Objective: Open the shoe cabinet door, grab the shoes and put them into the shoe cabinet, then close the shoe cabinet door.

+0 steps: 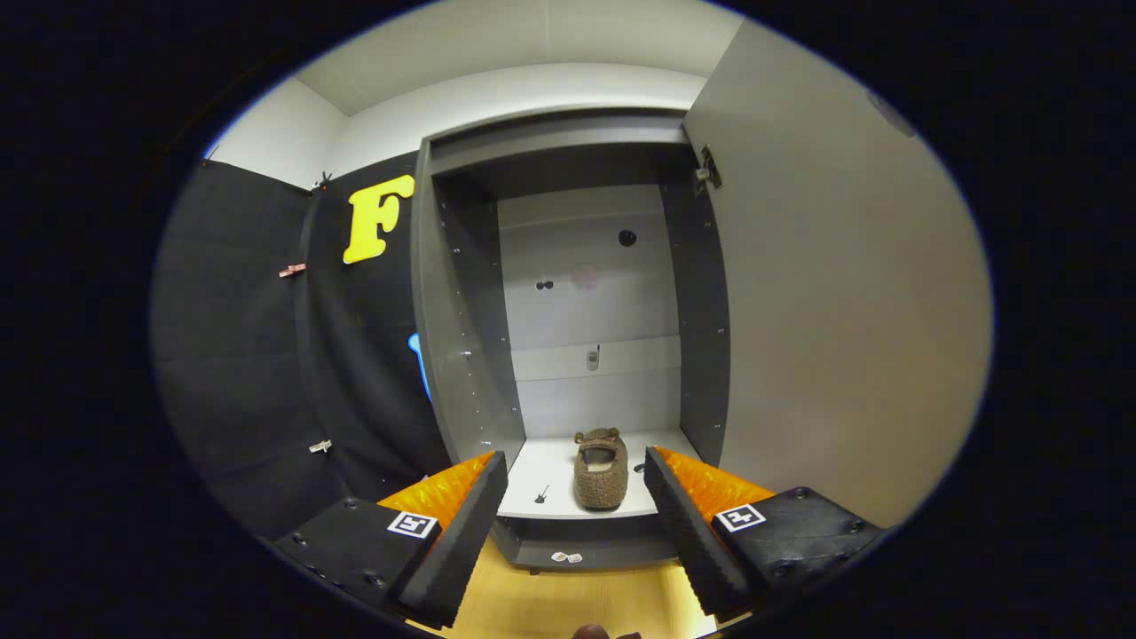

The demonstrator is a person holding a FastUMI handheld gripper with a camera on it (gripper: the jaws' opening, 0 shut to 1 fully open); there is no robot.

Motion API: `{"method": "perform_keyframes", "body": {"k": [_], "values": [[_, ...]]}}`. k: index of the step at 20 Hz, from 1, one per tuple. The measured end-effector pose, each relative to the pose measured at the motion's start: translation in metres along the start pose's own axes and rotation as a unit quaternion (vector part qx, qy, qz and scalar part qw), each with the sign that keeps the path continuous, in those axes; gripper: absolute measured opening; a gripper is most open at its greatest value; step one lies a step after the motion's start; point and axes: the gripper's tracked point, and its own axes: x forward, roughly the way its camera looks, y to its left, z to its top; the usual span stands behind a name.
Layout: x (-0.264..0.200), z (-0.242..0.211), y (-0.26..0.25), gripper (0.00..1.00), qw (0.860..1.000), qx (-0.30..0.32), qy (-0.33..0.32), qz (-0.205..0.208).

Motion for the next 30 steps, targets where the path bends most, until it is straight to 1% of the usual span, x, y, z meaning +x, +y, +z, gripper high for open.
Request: {"method": "perform_keyframes", "body": {"k": [4, 8, 14, 17, 19, 22, 26, 28, 30], "values": [[-0.049, 0.007, -0.005, 0.98, 1.000, -0.005, -0.024, 0.005], [-0.099, 0.008, -0.019, 0.98, 0.998, -0.036, -0.043, 0.004], [-0.175, 0.030, -0.058, 0.97, 0.991, -0.085, -0.102, -0.033], [-0.206, 0.026, -0.075, 0.97, 0.991, -0.077, -0.100, -0.045], [-0.221, 0.025, -0.097, 0.96, 0.991, -0.075, -0.091, -0.063], [-0.237, 0.022, -0.138, 0.97, 0.989, -0.069, -0.080, -0.101], [-0.245, 0.029, -0.207, 0.97, 0.982, -0.058, -0.076, -0.161], [-0.232, 0.031, -0.237, 0.97, 0.979, -0.052, -0.078, -0.180], [-0.213, 0.025, -0.260, 0.98, 0.979, -0.041, -0.068, -0.186]]}}
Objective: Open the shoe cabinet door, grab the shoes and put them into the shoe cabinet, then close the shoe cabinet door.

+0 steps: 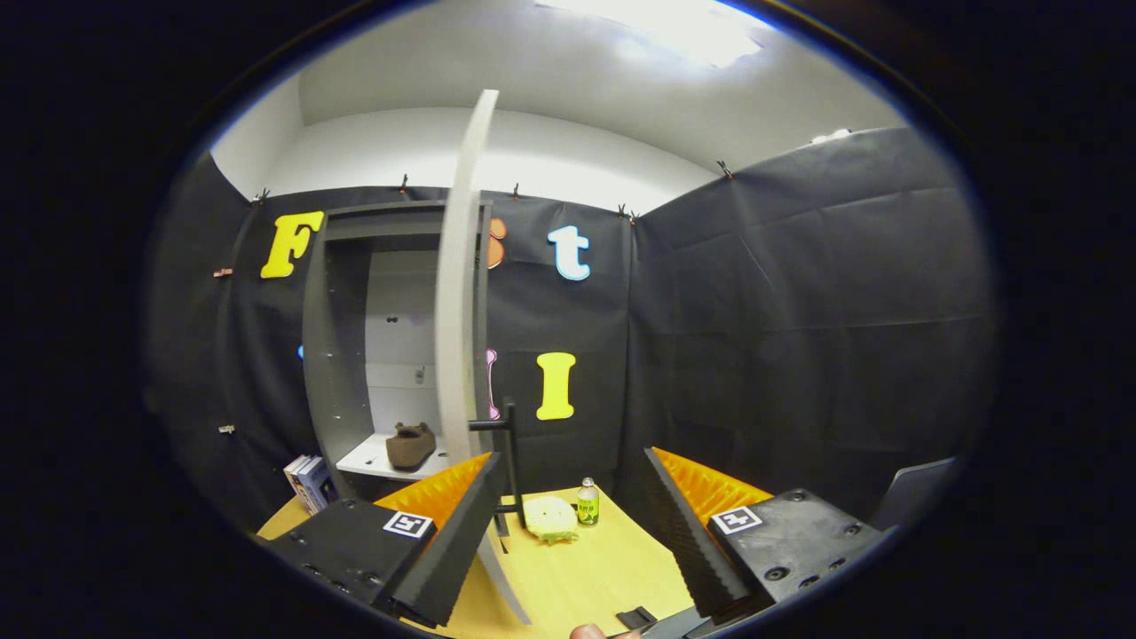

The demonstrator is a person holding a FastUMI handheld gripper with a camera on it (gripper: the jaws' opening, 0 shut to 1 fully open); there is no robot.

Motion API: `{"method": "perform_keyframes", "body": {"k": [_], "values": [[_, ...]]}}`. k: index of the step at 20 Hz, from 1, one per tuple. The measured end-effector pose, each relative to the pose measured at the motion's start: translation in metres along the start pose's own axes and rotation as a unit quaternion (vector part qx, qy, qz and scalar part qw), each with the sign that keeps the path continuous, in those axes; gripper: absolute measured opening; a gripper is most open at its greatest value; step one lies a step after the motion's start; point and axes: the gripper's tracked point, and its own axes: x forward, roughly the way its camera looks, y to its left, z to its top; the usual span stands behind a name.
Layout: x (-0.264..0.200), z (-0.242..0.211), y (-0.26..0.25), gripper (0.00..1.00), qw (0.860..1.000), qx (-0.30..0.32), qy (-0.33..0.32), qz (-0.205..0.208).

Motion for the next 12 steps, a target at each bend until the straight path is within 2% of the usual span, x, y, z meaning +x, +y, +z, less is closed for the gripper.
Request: {"method": "perform_keyframes", "body": {"k": [4, 6, 12], "values": [[0.034, -0.026, -0.002, 0.98, 0.999, 0.005, 0.037, 0.007], [0.035, -0.031, 0.009, 0.98, 0.998, 0.025, 0.054, 0.020], [0.026, -0.034, 0.029, 0.97, 0.997, 0.032, 0.059, 0.028]]}}
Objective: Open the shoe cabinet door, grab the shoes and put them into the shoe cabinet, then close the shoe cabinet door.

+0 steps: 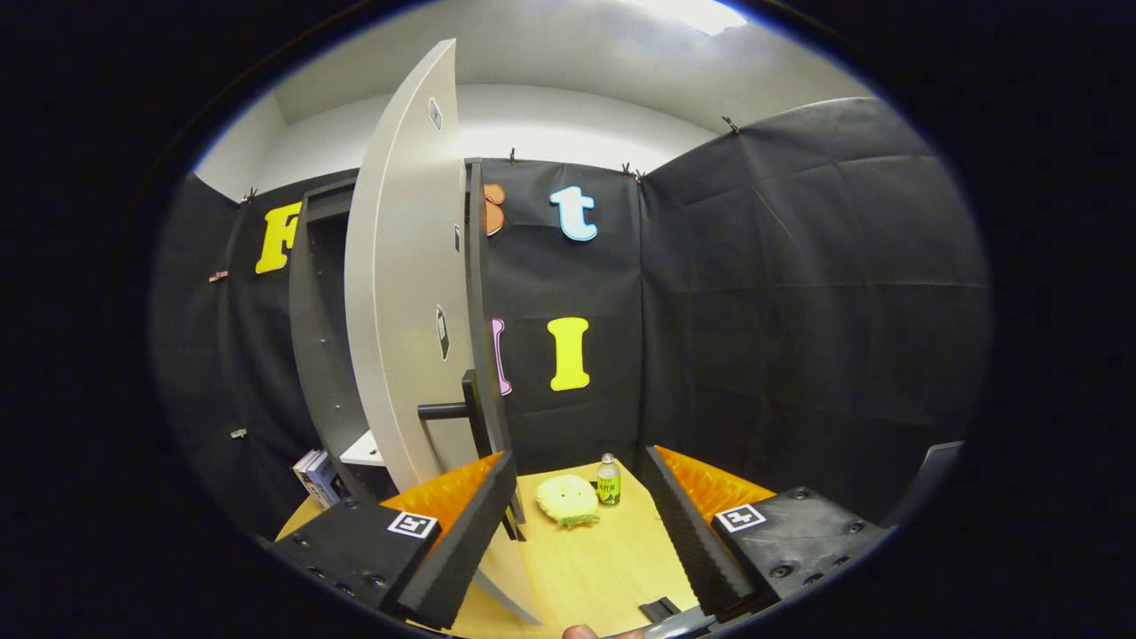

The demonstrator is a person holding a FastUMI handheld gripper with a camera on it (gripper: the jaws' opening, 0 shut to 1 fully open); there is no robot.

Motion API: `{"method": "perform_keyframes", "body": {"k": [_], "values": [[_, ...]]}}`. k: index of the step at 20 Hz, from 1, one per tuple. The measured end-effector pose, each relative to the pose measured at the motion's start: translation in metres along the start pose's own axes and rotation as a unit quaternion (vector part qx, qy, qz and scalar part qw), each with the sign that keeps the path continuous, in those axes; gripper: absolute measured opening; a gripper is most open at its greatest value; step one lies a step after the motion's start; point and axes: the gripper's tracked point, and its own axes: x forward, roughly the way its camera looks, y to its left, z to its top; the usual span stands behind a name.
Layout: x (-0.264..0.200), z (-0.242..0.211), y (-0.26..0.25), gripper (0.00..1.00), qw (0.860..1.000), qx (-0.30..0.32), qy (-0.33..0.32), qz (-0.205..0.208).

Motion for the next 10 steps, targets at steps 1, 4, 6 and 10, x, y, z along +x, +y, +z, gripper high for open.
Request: {"method": "perform_keyframes", "body": {"k": [1, 4, 6, 10], "values": [[-0.003, -0.002, 0.007, 0.98, 1.000, 0.002, 0.003, 0.003], [-0.013, -0.006, 0.036, 0.97, 1.000, 0.003, 0.005, 0.018], [-0.016, -0.011, 0.057, 0.97, 0.999, 0.007, 0.009, 0.034], [-0.020, -0.019, 0.107, 0.98, 0.997, 0.023, 0.018, 0.069]]}}
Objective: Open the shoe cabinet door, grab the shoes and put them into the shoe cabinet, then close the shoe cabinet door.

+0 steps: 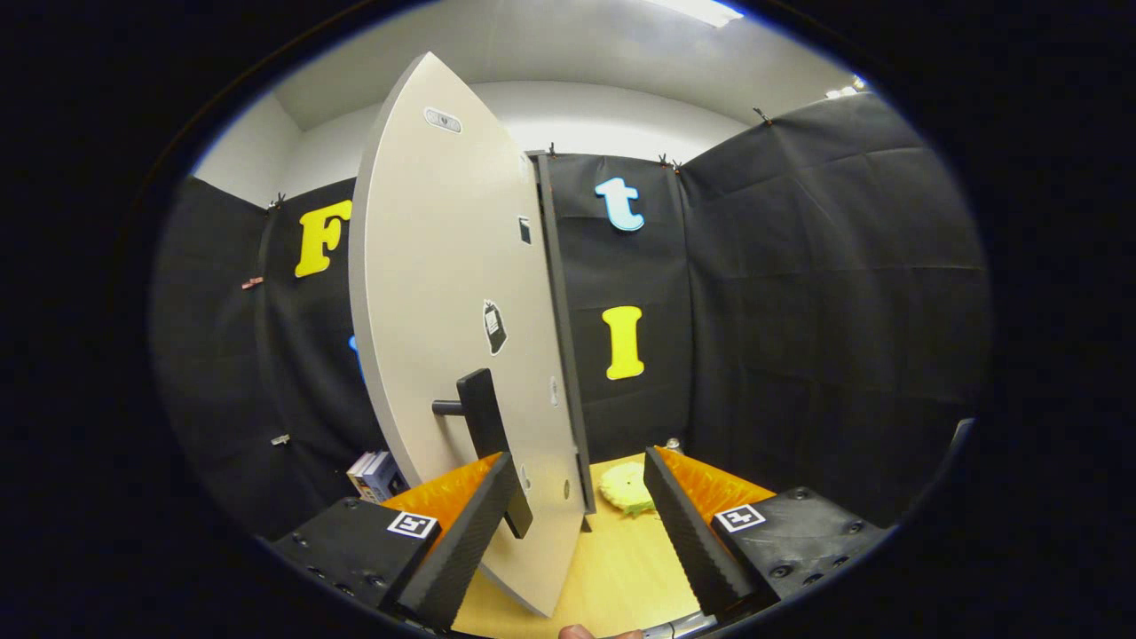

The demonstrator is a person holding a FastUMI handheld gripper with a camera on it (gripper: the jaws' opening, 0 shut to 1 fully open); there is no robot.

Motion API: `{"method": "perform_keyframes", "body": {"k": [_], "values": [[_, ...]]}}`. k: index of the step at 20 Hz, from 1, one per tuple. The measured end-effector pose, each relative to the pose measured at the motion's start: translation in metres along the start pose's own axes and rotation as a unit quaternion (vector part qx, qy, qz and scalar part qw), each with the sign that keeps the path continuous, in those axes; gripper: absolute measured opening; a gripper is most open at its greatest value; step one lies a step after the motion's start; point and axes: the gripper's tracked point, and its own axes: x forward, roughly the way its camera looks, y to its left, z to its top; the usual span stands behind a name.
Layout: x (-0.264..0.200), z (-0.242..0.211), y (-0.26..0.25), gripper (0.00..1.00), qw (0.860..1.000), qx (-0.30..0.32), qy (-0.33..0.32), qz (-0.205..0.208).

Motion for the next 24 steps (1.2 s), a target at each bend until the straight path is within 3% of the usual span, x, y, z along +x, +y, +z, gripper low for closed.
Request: {"method": "perform_keyframes", "body": {"k": [10, 24], "values": [[0.037, -0.022, 0.075, 0.98, 0.997, 0.030, 0.035, 0.069], [0.086, -0.046, 0.127, 0.98, 0.994, -0.019, 0.050, 0.096]]}}
